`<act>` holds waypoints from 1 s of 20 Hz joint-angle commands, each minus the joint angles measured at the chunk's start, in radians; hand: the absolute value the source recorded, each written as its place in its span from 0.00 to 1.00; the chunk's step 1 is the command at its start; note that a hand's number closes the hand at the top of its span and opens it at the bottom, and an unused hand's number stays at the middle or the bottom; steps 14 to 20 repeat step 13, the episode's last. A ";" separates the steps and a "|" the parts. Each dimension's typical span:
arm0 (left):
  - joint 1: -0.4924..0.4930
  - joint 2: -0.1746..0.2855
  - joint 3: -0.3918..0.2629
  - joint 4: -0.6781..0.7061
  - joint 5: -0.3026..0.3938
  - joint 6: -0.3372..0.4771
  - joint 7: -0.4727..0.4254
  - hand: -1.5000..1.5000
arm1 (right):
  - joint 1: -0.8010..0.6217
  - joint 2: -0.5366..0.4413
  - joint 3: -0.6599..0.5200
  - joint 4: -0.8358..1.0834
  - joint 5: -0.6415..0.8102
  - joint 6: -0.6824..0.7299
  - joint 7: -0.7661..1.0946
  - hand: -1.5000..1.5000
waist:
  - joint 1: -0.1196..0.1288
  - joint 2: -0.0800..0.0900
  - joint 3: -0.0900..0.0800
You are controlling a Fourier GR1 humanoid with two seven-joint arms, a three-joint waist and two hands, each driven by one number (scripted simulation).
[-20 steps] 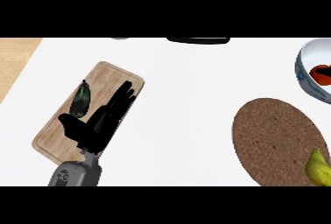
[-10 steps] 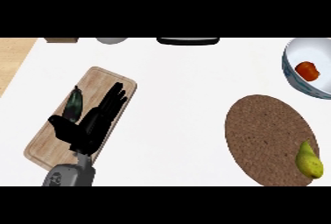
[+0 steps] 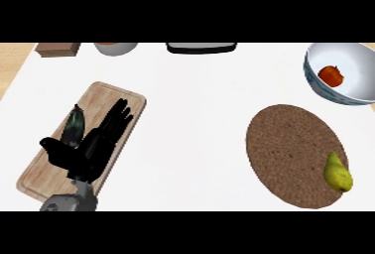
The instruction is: Pick the tomato from the placemat and place it in the bowl
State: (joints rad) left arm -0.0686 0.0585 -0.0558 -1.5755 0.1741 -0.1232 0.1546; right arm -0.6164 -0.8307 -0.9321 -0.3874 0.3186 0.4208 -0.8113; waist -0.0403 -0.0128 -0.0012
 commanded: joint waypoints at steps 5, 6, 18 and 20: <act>0.024 -0.014 0.014 -0.024 -0.001 0.046 0.036 0.50 | 0.352 0.009 -0.029 -0.146 -0.104 0.273 -0.235 1.00 | -0.068 -0.016 -0.001; 0.029 -0.006 0.014 -0.020 -0.013 0.036 0.001 0.50 | 0.404 0.053 -0.021 -0.167 -0.109 0.263 -0.256 1.00 | -0.068 -0.014 -0.001; 0.026 0.017 0.045 -0.028 -0.003 0.039 0.013 0.50 | 0.687 0.201 0.104 -0.328 -0.113 0.303 -0.325 1.00 | -0.085 -0.012 -0.001; 0.026 0.017 0.045 -0.028 -0.003 0.039 0.013 0.50 | 0.687 0.201 0.104 -0.328 -0.113 0.303 -0.325 1.00 | -0.085 -0.012 -0.001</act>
